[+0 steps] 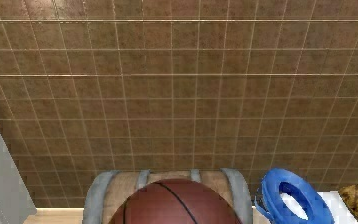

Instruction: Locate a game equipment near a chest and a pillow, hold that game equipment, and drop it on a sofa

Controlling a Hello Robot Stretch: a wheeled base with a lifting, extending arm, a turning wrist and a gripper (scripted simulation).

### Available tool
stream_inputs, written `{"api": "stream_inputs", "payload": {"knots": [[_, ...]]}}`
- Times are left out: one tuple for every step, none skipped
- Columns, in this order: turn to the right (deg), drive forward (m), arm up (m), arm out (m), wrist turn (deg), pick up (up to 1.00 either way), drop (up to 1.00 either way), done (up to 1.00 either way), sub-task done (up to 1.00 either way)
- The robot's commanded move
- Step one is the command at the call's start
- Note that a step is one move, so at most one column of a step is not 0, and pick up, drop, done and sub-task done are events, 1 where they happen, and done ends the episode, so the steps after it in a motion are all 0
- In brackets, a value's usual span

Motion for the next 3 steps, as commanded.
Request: {"api": "stream_inputs", "payload": {"knots": [[45.0, 0.00, 0.00, 0.00, 0.0, 0.00, 0.00, 0.00, 0.00], [45.0, 0.00, 0.00, 0.00, 0.0, 0.00, 0.00, 0.00, 0.00], [45.0, 0.00, 0.00, 0.00, 0.0, 0.00, 0.00, 0.00, 0.00]]}}
